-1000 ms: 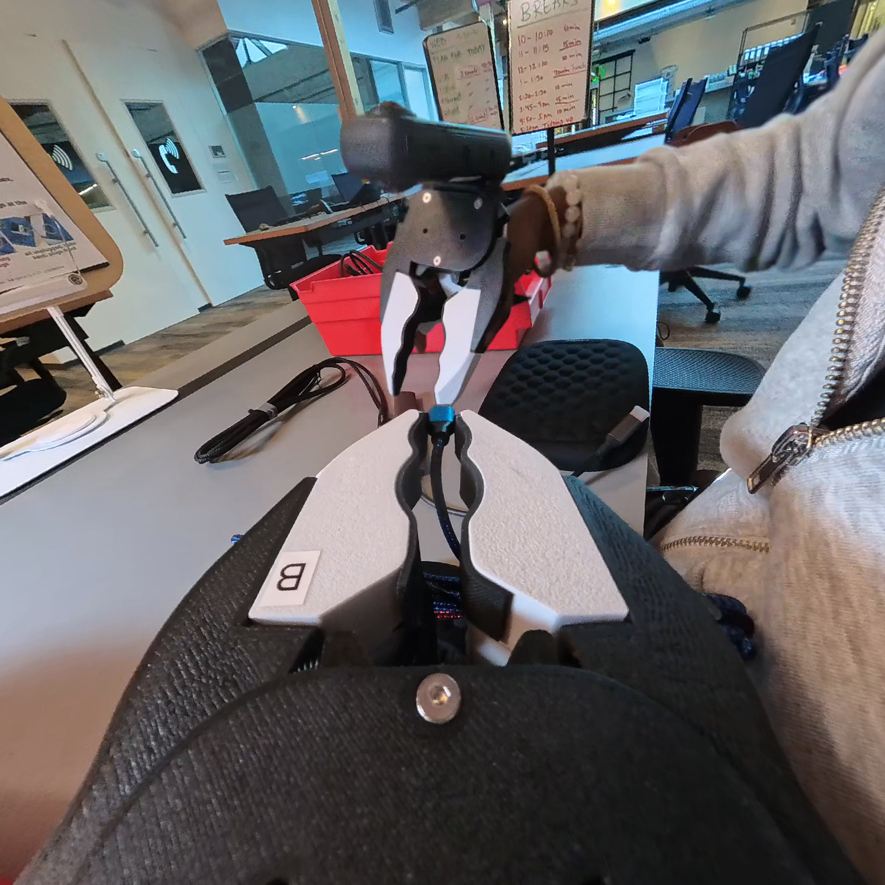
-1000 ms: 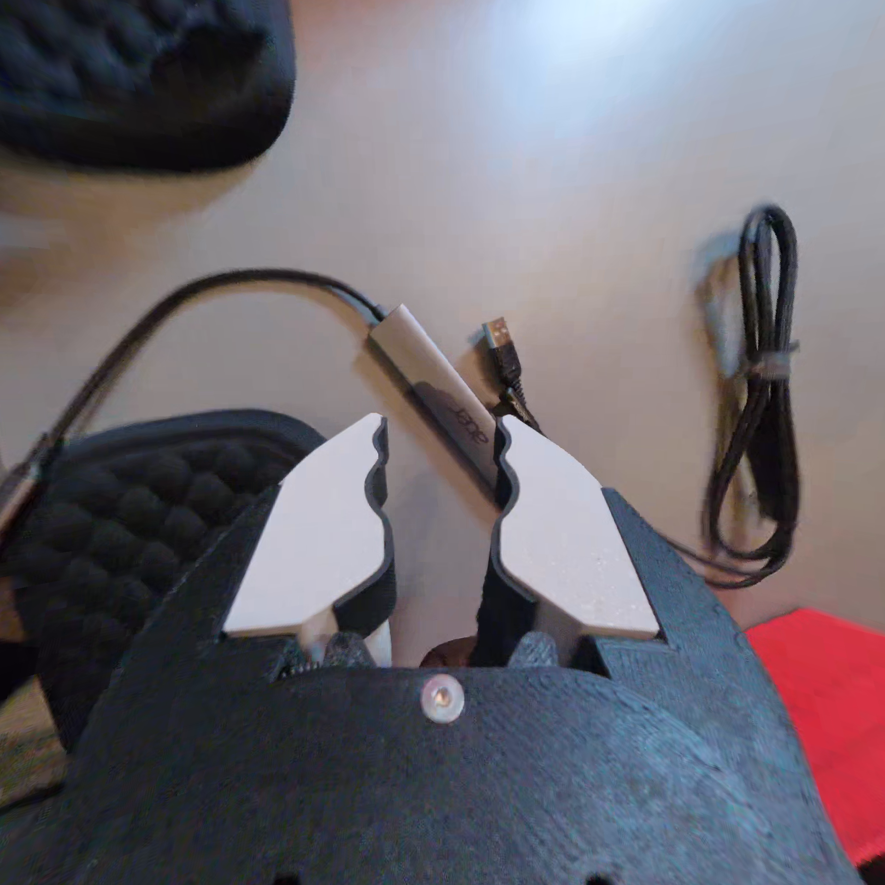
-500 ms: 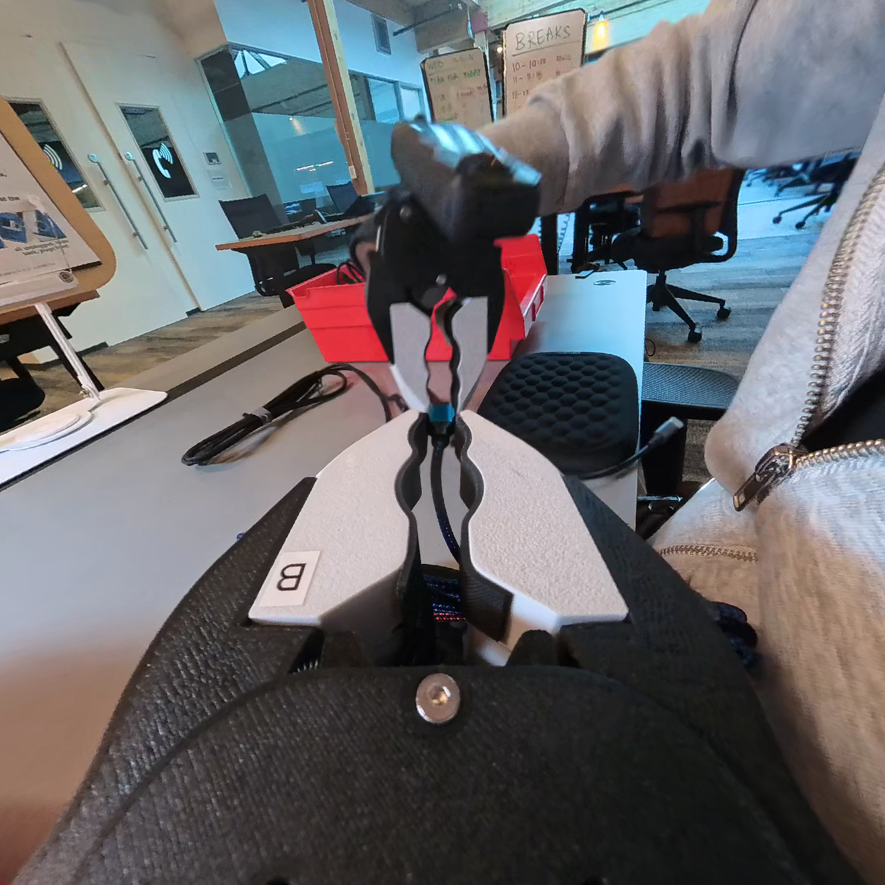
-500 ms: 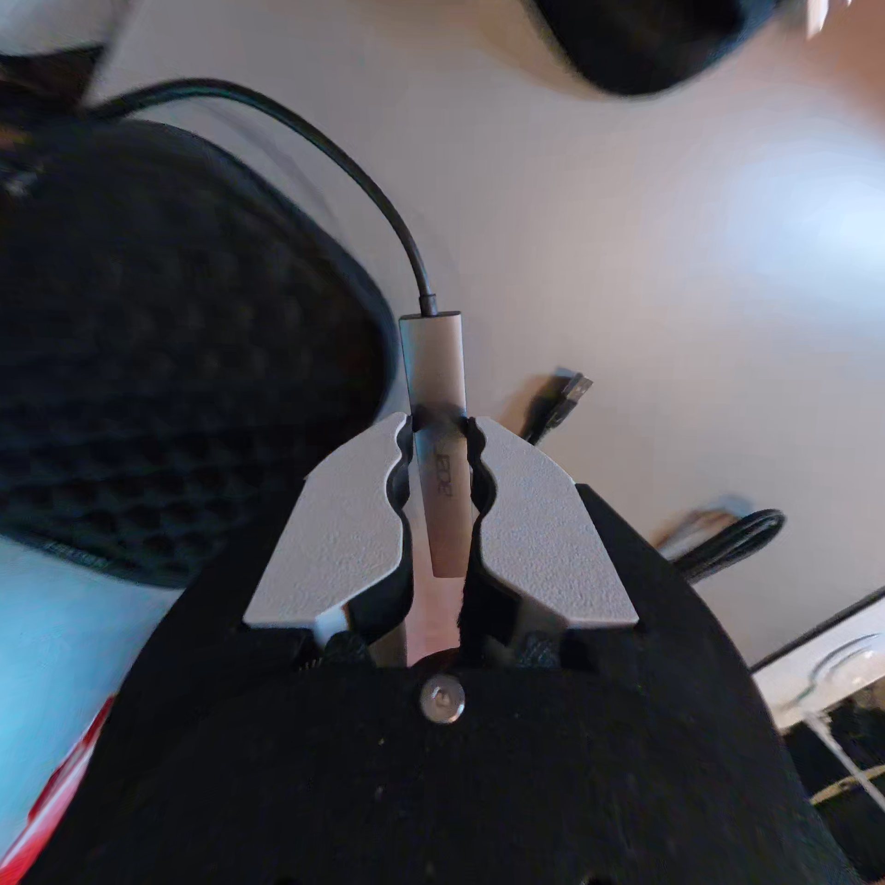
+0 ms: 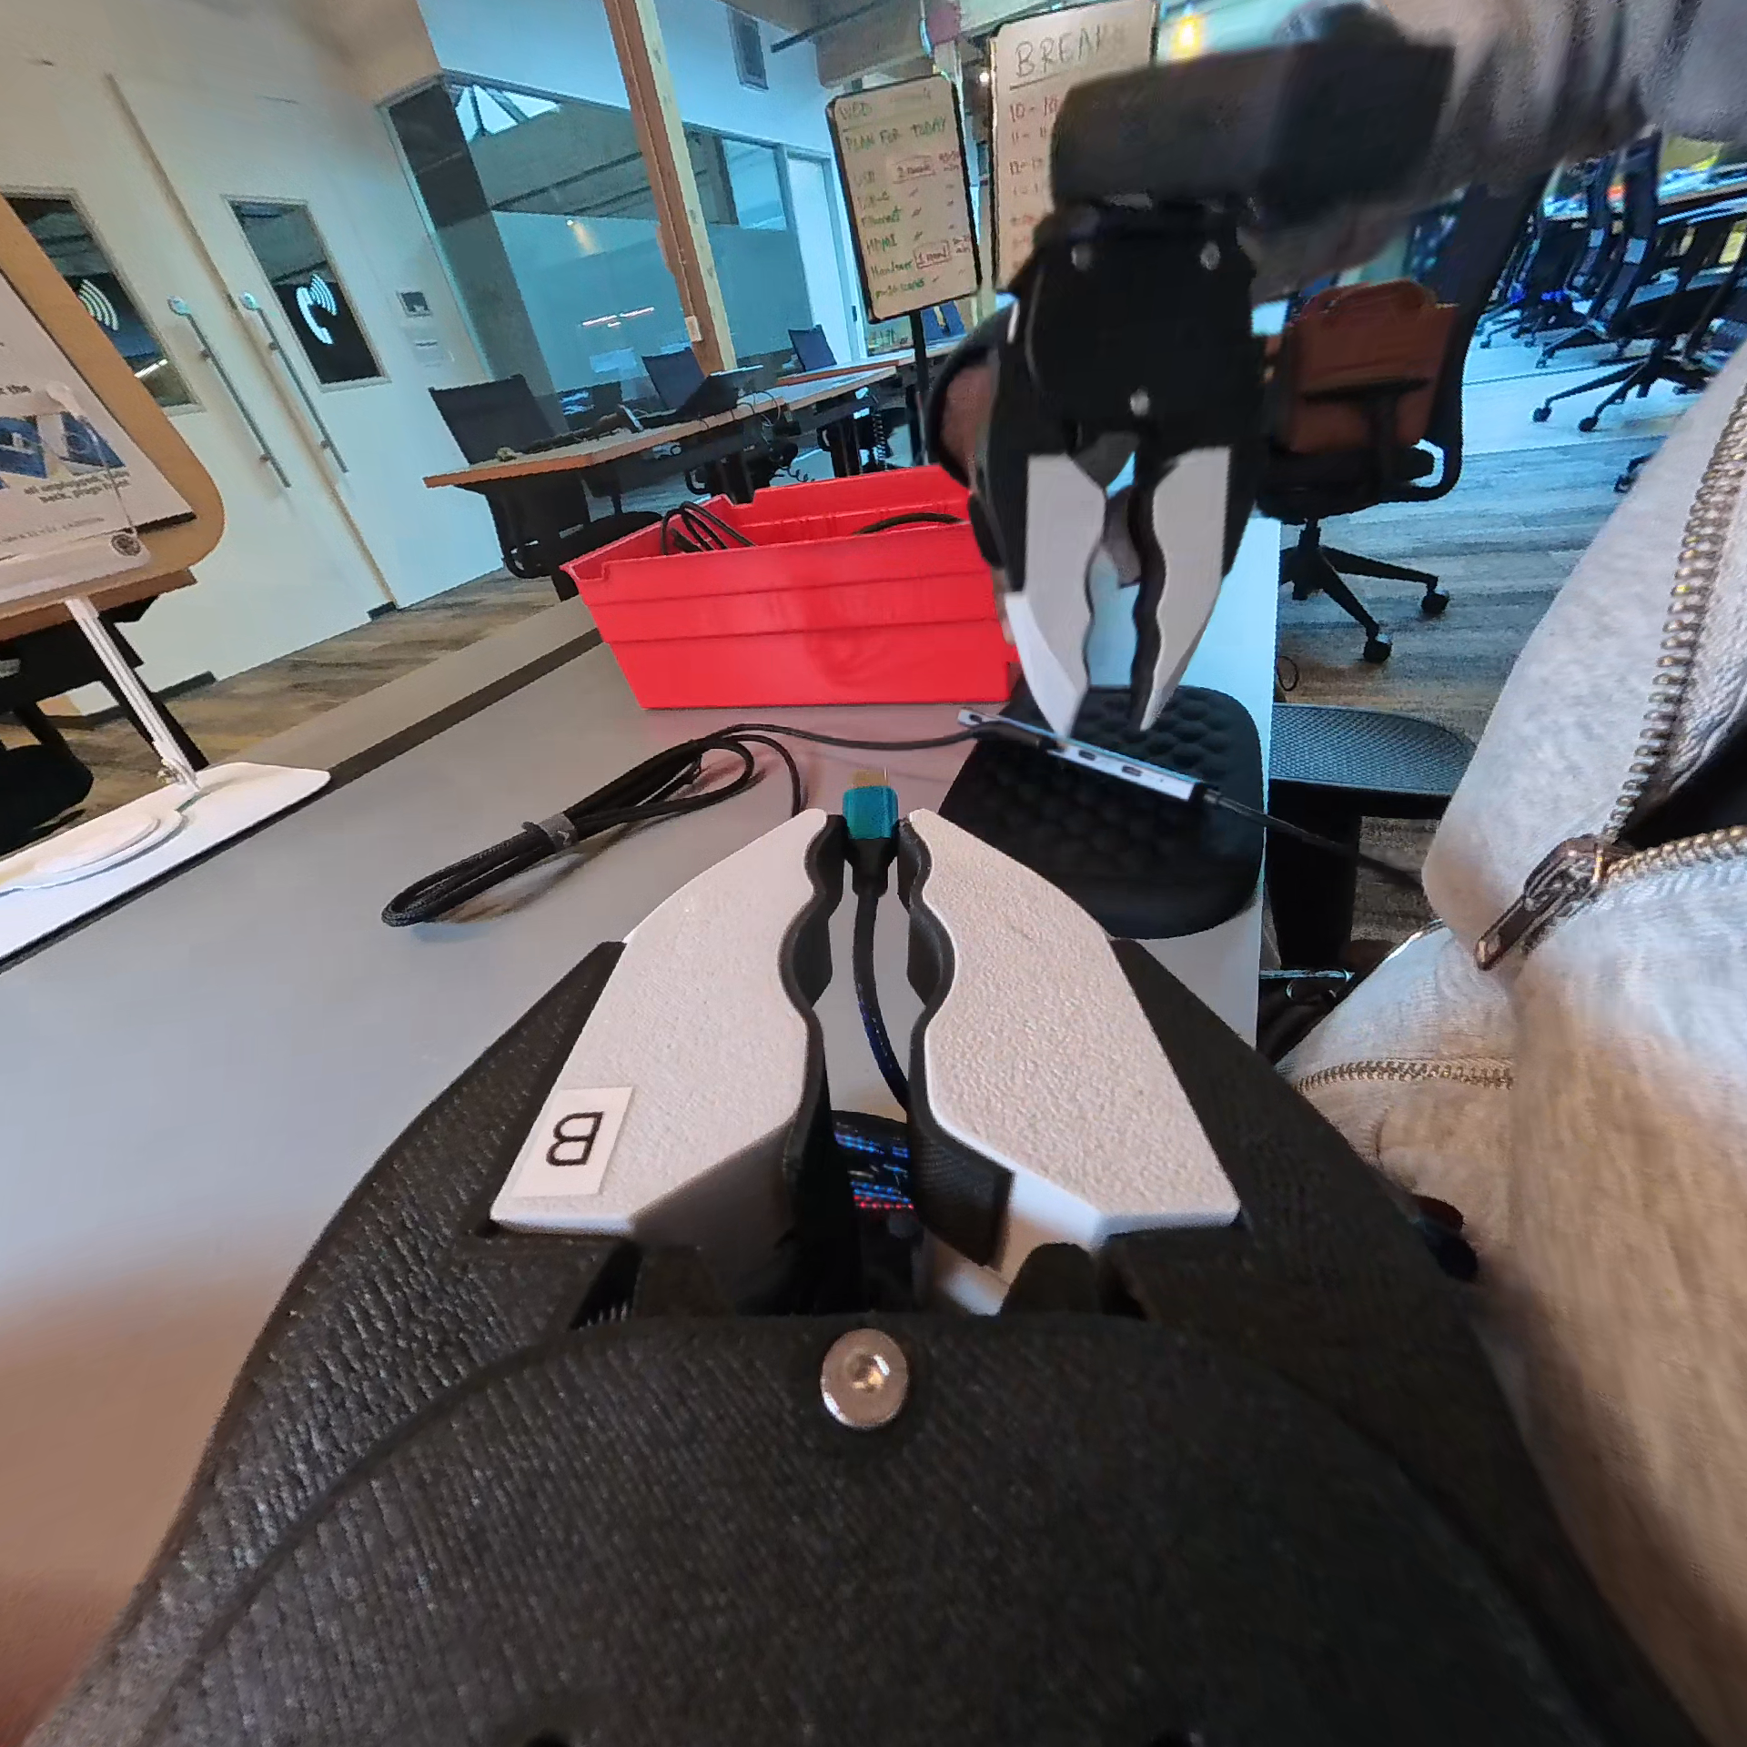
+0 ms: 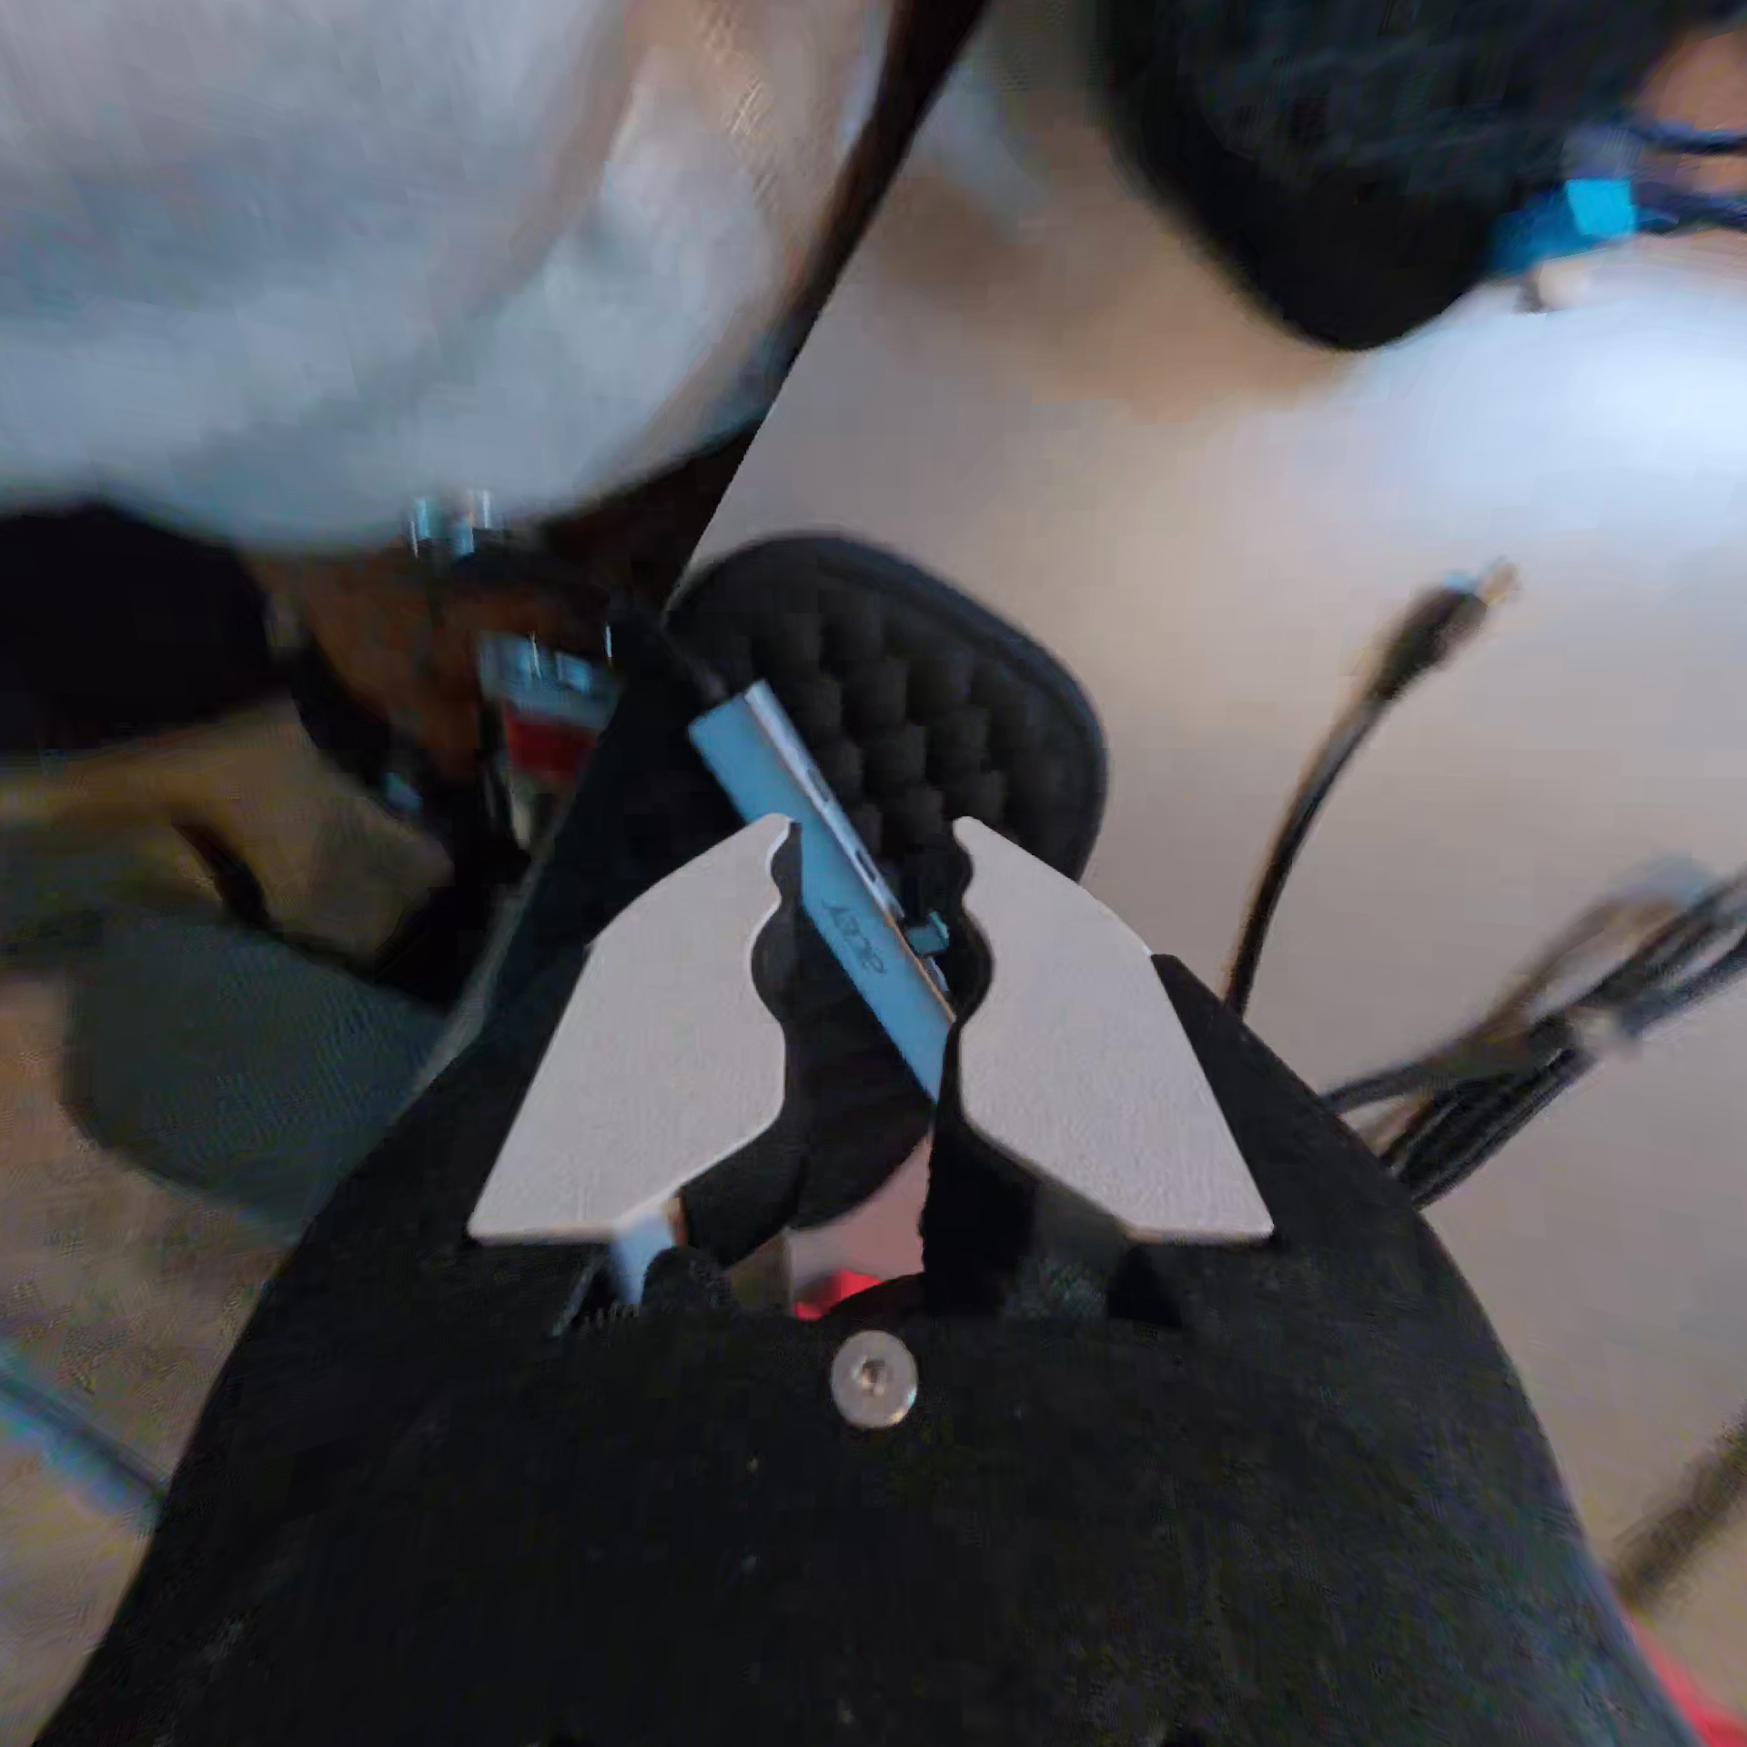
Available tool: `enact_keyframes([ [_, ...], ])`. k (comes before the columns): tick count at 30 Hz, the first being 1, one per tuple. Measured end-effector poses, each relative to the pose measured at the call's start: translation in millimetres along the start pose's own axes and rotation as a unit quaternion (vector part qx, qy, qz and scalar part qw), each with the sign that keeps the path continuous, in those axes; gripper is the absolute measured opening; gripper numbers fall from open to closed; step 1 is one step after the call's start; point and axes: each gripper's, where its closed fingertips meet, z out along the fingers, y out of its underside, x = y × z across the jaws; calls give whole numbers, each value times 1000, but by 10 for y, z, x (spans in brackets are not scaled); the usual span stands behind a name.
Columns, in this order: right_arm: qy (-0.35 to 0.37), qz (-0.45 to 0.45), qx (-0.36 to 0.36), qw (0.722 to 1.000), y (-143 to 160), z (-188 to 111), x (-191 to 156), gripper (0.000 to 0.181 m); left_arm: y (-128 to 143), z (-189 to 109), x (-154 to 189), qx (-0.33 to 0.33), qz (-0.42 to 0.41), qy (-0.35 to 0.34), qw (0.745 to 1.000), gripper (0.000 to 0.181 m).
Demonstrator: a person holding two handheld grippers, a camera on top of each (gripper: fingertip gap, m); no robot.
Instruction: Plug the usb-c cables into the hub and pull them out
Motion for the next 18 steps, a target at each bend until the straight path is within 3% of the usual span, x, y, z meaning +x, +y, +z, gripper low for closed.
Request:
enact_keyframes([
  [2, 45, 179, 103, 977, -103, -193, 108, 38, -3, -2, -9, 1, -4, -1, 1000, 11],
  [3, 50, 291, 161, 942, -130, -282, 144, 43, -3, -3, -10, 2, -5, -1, 1000, 11],
  [4, 37, 404, 225, 886, -153, -367, 154, 46, -3, -1, -10, 1, -5, 0, 1000, 11],
  [6, 15, 621, 309, 720, -1, -443, 177, 55, 3, 3, -7, -1, -4, 0, 1000, 11],
  [8, -24, 758, 367, 538, 188, -396, 76, 52, 6, 5, -4, -2, -3, 1, 1000, 11],
  [9, -41, 788, 391, 473, 244, -336, 7, 50, 4, 2, -2, -1, -2, 1, 1000, 11],
  [10, -49, 807, 400, 432, 290, -240, -58, 48, 1, 0, -1, 1, -1, 1, 1000, 11],
  [11, -49, 820, 394, 412, 319, -112, -114, 47, -1, -1, -1, 2, -1, 0, 1000, 11],
  [12, -48, 823, 393, 408, 314, -11, -131, 37, -1, -1, -4, 1, -2, 0, 1000, 11],
  [14, -52, 818, 417, 393, 254, 47, -45, 34, 2, 3, -2, -1, 0, -1, 1000, 11],
  [18, -44, 816, 382, 432, 189, 196, 38, 18, 29, 26, 18, -14, 13, -3, 1000, 11],
])
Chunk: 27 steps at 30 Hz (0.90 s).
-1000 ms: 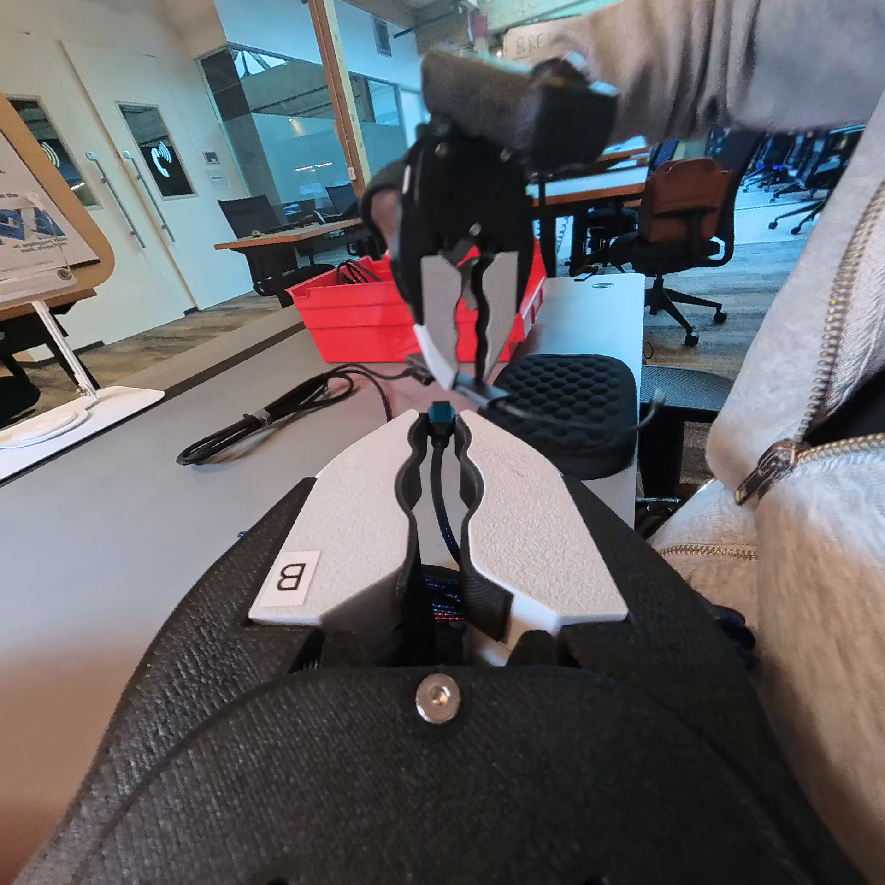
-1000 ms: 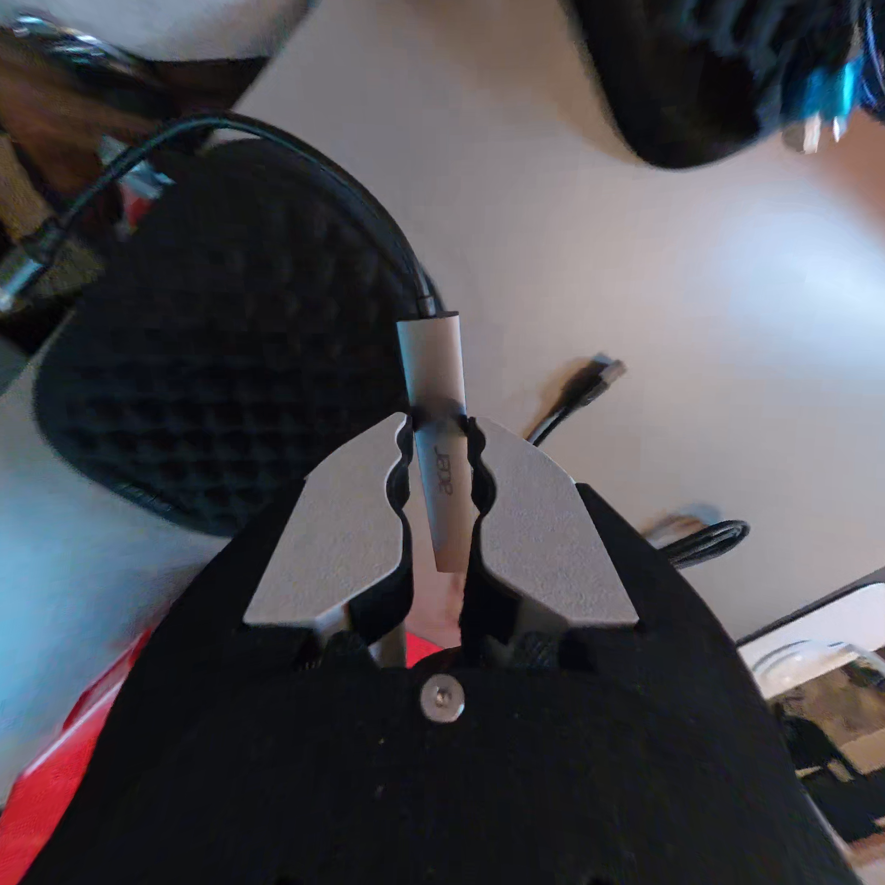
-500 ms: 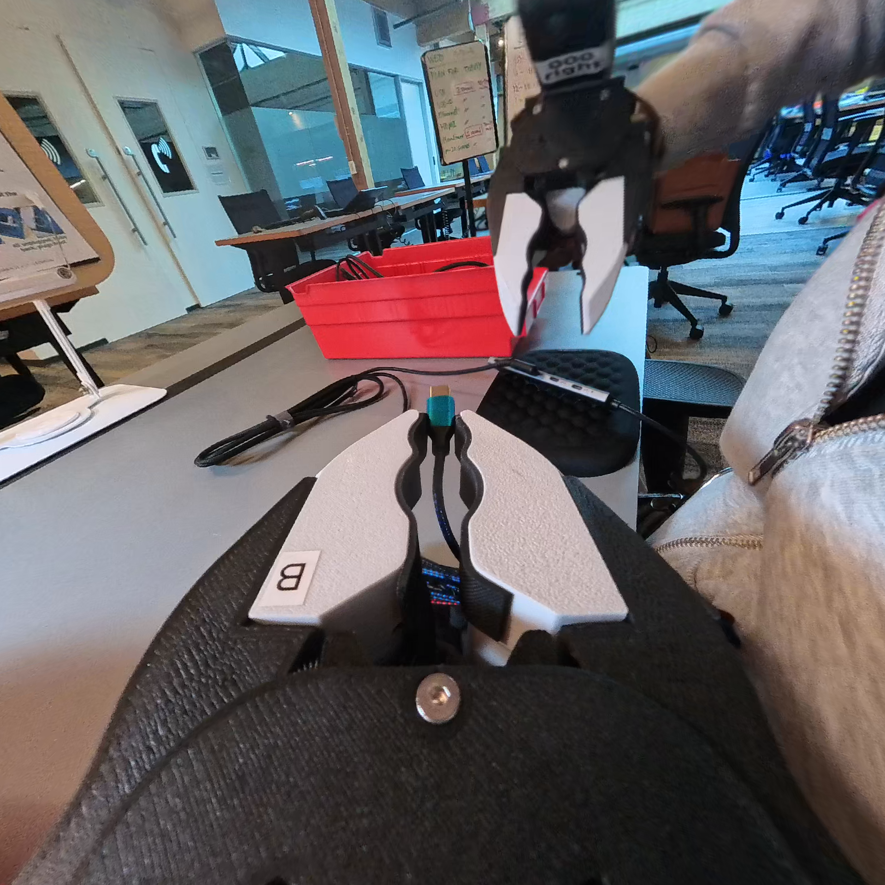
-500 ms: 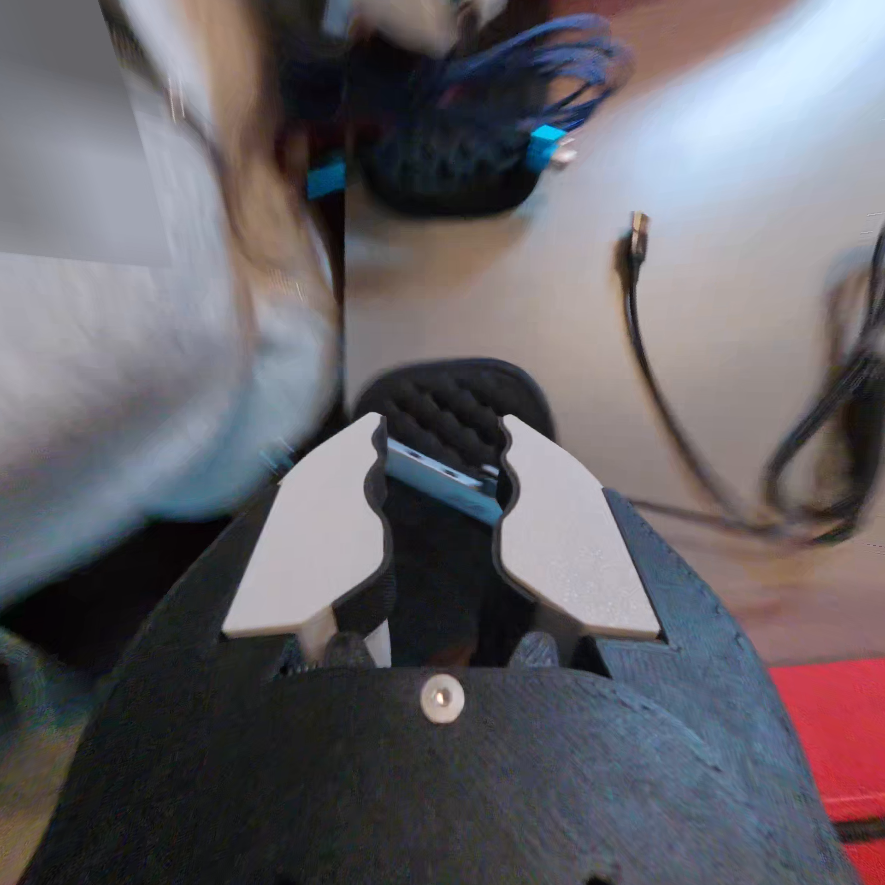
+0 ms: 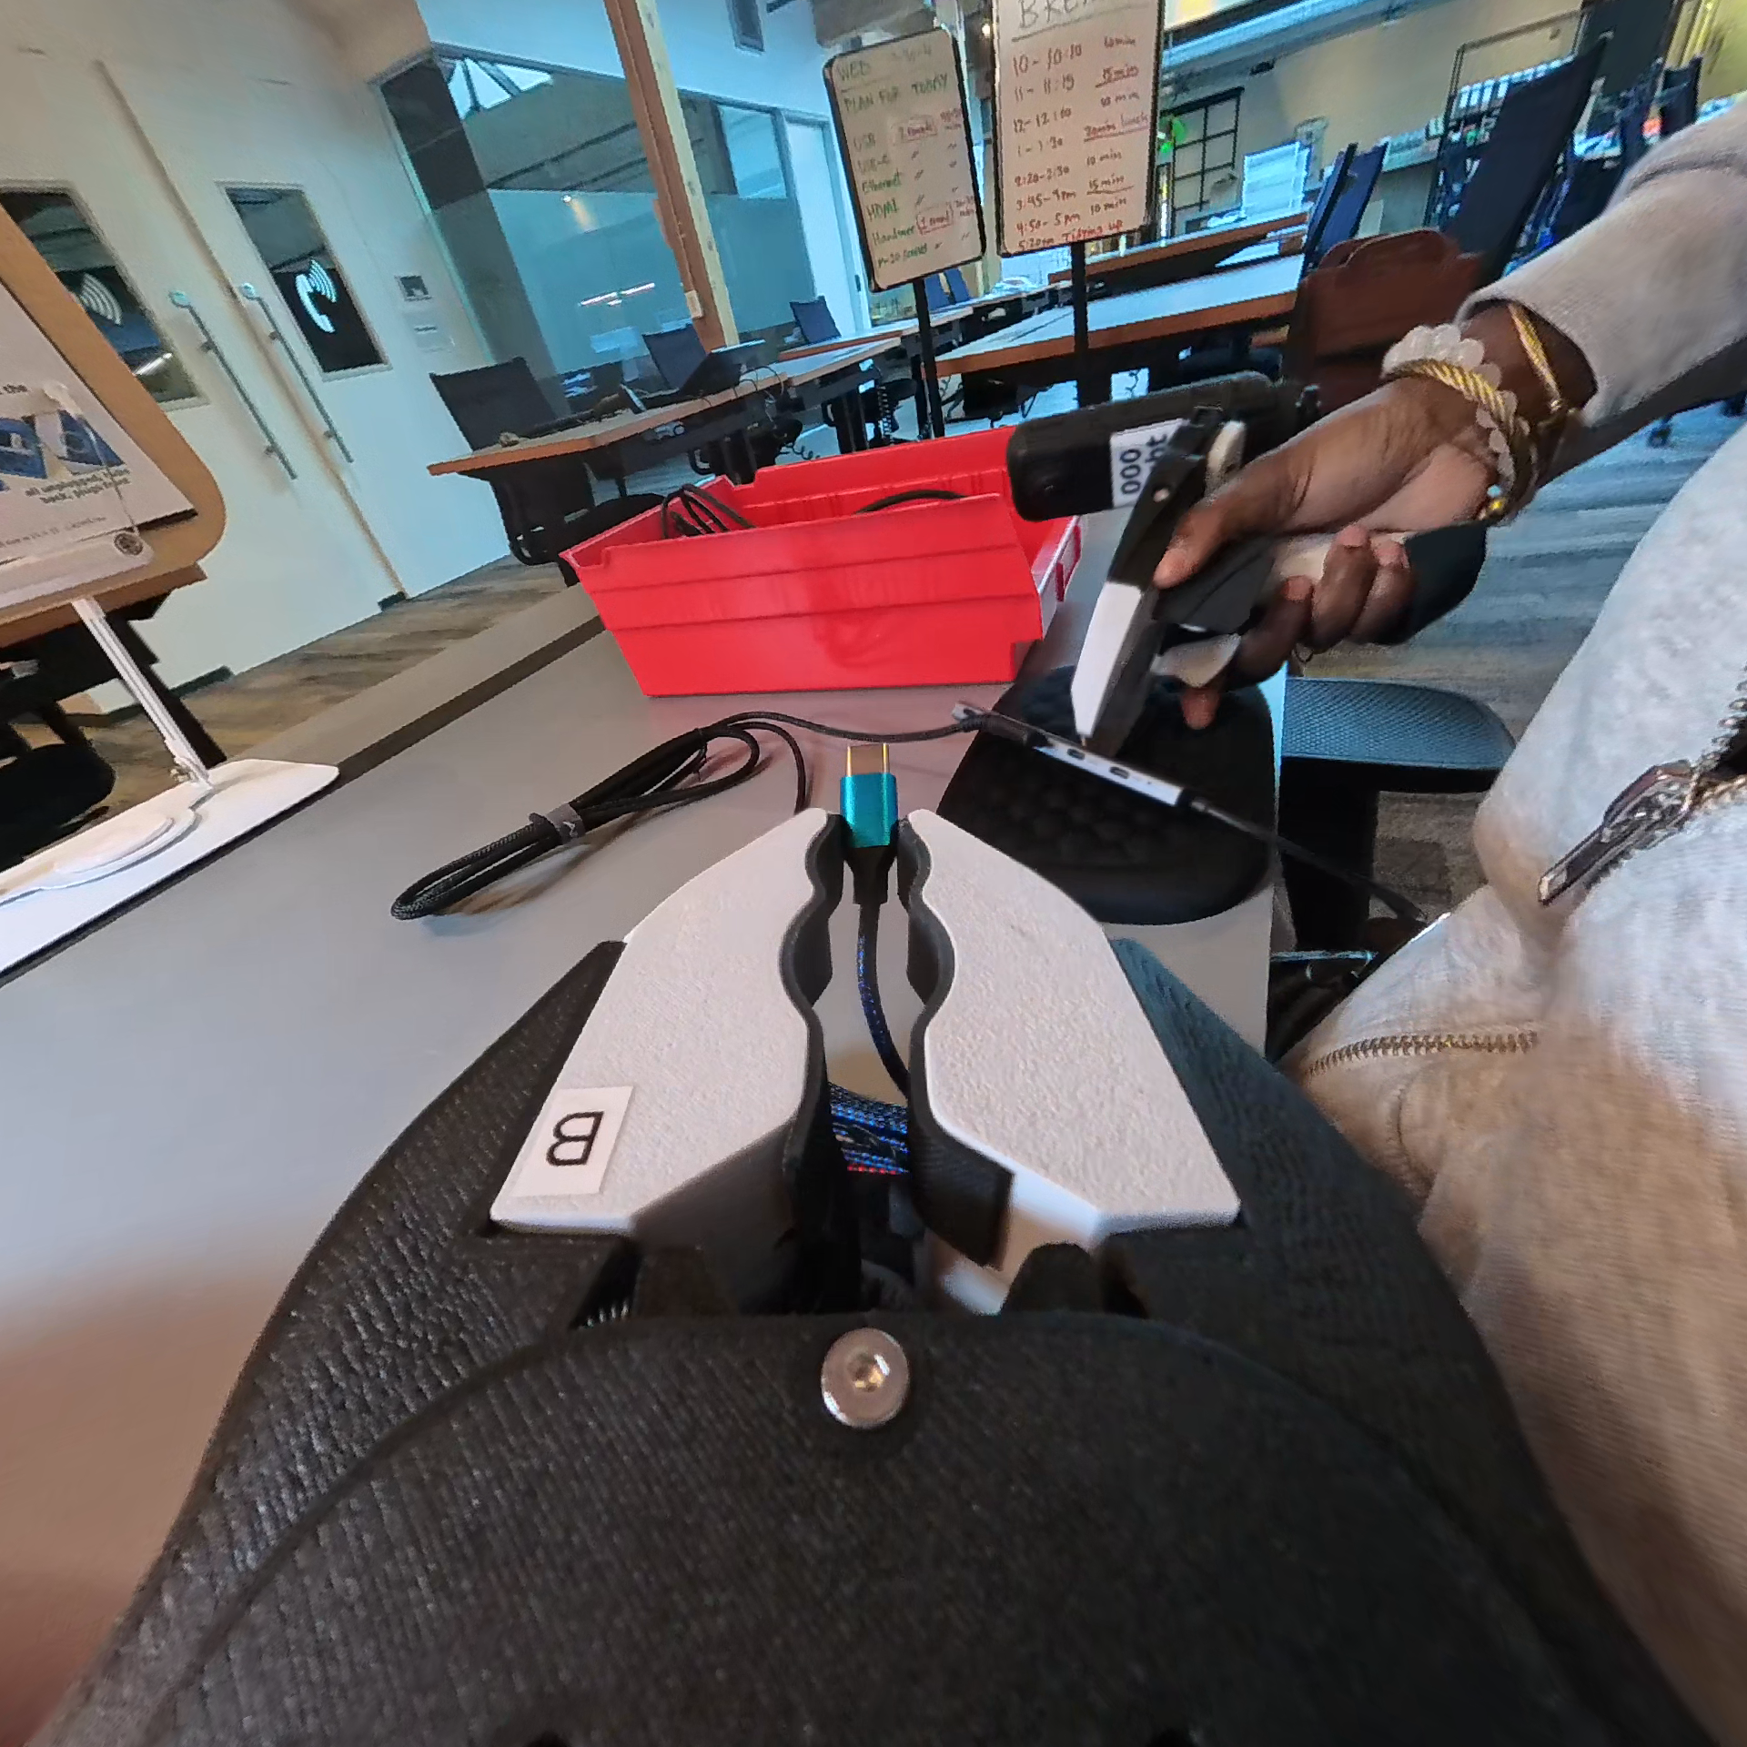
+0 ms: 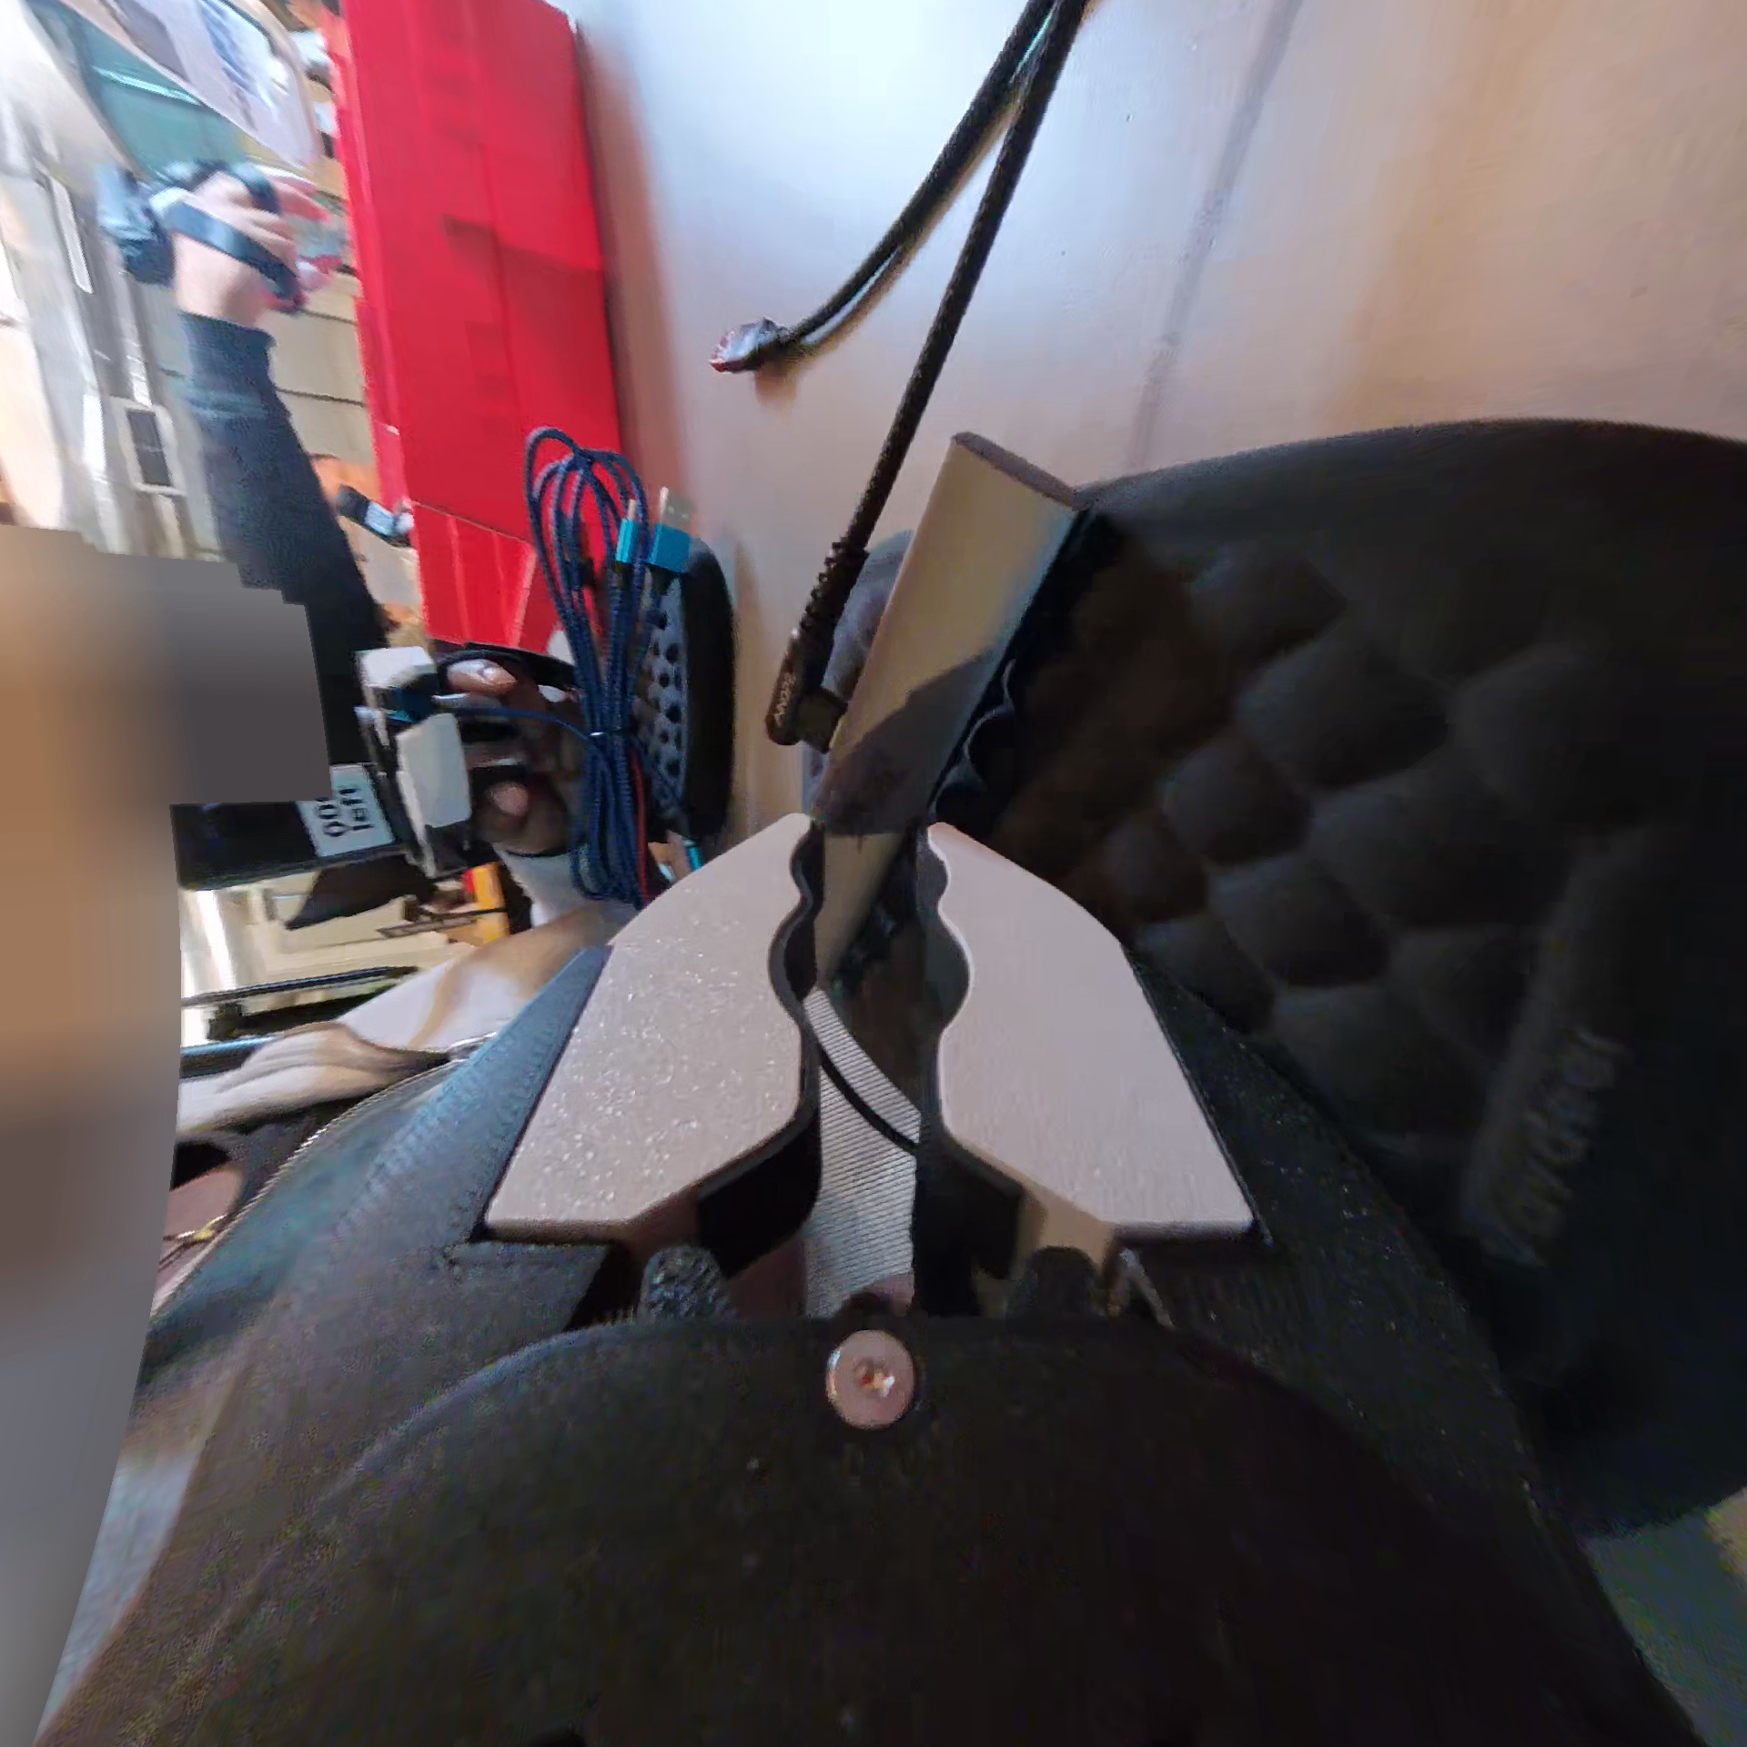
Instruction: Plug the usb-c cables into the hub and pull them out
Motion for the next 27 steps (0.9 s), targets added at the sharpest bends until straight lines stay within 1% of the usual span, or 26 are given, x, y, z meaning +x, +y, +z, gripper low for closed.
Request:
enact_keyframes([
  [2, 21, -20, -12, 1000, -11, 52, 5, 16, 13, 10, 9, -5, 6, -1, 1000, 11],
  [5, 53, -48, -11, 997, -42, 132, -20, 18, 15, 11, 16, -6, 9, 0, 1000, 11],
  [8, 83, -59, -13, 995, -62, 192, -46, 23, 7, 5, 14, -2, 9, -1, 1000, 11],
  [12, 102, -47, 4, 994, -117, 249, -88, 25, -8, -7, 21, 5, 13, -2, 1000, 11],
  [16, 109, 23, 22, 993, -155, 268, -136, 36, -15, -12, 27, 7, 15, -2, 1000, 11],
  [18, 136, 38, 39, 989, -175, 277, -124, 38, -16, -13, 30, 8, 18, -2, 1000, 11],
  [19, 159, 29, 44, 986, -174, 292, -105, 37, -16, -12, 33, 7, 20, -3, 1000, 11],
  [21, 220, -20, 46, 974, -158, 314, -34, 28, -19, -14, 43, 8, 28, -5, 1000, 11],
  [24, 261, -135, 35, 955, -135, 336, -12, 29, -43, -36, 60, 18, 41, -9, 999, 11],
  [26, 285, -196, 7, 938, -108, 313, 2, 27, -70, -62, 60, 31, 38, -7, 999, 11],
  [27, 306, -238, -17, 922, -102, 274, 17, 26, -87, -76, 58, 38, 34, -5, 999, 11],
])
